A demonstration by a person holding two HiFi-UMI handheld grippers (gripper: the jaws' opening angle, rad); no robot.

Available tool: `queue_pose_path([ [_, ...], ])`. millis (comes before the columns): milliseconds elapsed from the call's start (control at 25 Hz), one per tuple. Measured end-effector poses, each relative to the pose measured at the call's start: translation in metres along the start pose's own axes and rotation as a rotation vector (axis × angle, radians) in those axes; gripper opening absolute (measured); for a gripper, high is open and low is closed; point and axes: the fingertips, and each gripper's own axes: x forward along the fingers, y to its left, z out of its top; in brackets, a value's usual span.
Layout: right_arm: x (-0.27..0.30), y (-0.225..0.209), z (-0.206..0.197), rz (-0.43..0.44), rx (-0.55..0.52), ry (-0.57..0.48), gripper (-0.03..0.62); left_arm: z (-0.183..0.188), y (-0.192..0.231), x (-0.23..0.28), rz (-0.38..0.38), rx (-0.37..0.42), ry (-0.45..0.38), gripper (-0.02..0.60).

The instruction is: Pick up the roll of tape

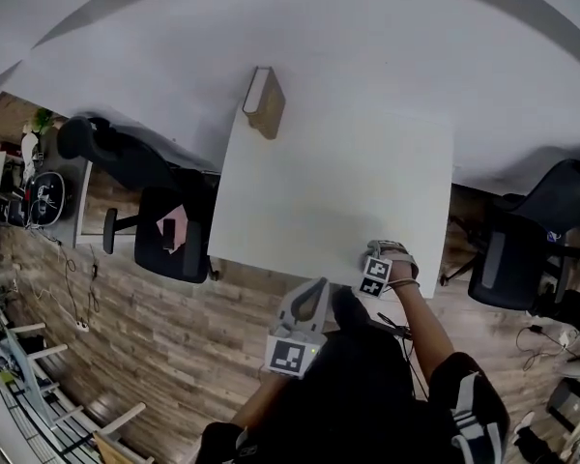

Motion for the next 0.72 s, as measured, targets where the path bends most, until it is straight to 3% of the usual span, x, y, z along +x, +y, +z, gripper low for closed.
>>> queue_pose_path([
  [160, -0.004, 0.002, 0.000, -0.020, 0.053, 0.005, 0.086, -0.005, 0.000, -0.024, 0.000, 0.003, -0.013, 0.023],
  [320, -0.026, 0.006, -0.002, -0.117, 0.140, -0.033, 0.061, -0.012, -0.007, -0.061, -0.021, 0.016, -0.032, 0.023],
  [520, -0.073, 0.036, -0.005, -0.309, 0.238, -0.061, 0.060, -0.025, -0.014, -0.131, -0.057, 0.025, -0.056, 0.023],
  [720, -0.169, 0.082, 0.012, -0.533, 0.435, -0.223, 0.060, -0.036, -0.025, -0.200, -0.121, 0.024, -0.076, 0.023],
])
